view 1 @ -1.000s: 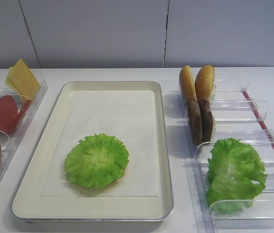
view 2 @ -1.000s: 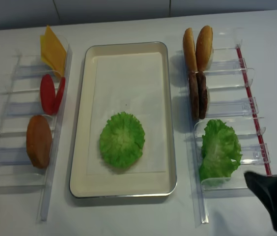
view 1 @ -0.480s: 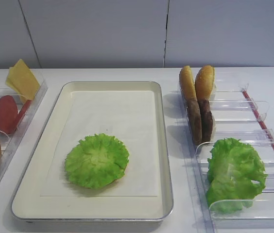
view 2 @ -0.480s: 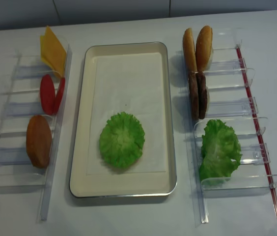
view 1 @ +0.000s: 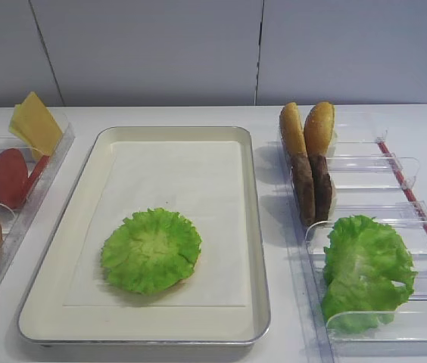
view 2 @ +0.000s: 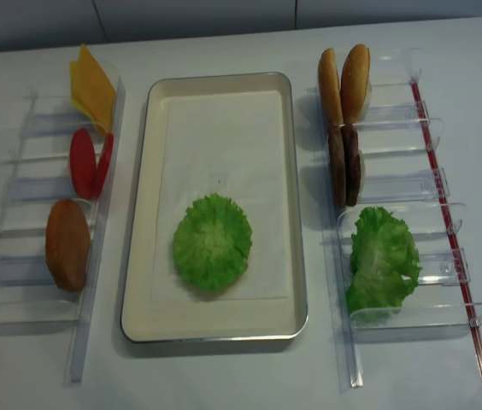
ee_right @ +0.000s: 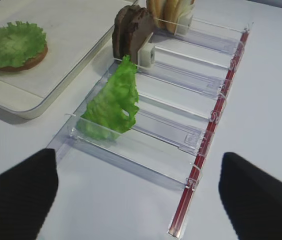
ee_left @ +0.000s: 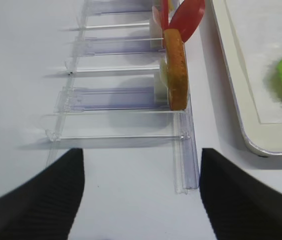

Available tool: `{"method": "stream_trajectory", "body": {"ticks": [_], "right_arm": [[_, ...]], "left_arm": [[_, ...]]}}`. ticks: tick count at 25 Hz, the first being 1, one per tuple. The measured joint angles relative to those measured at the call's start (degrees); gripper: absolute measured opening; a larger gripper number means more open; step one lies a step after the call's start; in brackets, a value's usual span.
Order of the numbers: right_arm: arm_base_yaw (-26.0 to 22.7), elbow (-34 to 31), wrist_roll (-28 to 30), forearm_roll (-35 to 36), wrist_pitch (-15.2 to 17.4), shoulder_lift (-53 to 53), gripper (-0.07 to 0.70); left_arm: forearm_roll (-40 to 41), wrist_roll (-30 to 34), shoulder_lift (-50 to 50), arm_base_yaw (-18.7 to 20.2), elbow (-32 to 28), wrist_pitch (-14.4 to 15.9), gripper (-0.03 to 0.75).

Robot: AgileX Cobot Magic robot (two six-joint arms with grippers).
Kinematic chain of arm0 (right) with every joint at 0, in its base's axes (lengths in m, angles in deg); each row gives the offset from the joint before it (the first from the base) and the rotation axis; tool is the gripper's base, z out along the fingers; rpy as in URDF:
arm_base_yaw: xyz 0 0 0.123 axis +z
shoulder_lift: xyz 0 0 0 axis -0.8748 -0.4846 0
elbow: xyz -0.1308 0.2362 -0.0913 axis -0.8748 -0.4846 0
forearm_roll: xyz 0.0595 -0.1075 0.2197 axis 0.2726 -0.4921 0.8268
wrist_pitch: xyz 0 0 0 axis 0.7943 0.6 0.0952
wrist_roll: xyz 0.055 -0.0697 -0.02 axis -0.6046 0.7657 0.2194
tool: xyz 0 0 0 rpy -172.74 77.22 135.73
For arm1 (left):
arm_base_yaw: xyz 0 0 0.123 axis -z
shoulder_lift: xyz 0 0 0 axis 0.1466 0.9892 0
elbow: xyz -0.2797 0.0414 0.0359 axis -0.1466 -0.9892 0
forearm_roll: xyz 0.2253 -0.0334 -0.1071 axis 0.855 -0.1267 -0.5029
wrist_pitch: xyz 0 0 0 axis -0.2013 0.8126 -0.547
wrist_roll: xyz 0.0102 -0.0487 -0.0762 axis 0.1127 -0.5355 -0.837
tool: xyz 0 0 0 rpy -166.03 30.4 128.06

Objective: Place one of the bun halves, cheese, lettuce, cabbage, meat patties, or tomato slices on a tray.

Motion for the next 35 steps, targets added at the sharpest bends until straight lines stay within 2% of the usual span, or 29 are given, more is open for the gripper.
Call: {"method": "stream_trajectory", "body": {"ticks": [5,13,21,23,31,35], "right_arm": [[0.0,0.0,0.3,-0.6,0.0,0.0,0.645],[0.0,0.0,0.3,-0.6,0.0,0.0,0.638],[-0.9,0.0,0.3,-0.9,0.0,0.0,0.568],[-3.7,0.0,0.3,-0.9,0.0,0.0,0.552],[-20.9,0.0,0.4,-0.9,0.0,0.0,0.514],[-23.5,0.0,0.4,-0.9,0.0,0.0,0.512]], "left_arm": [[0.0,0.0,0.0,0.0,0.0,0.0,0.459],[0.0,0.0,0.0,0.0,0.0,0.0,0.459],[0.0,0.0,0.0,0.0,0.0,0.0,0.459],[0.0,0.0,0.0,0.0,0.0,0.0,0.459],[0.0,0.0,0.0,0.0,0.0,0.0,0.459],[0.0,0.0,0.0,0.0,0.0,0.0,0.459]]}}
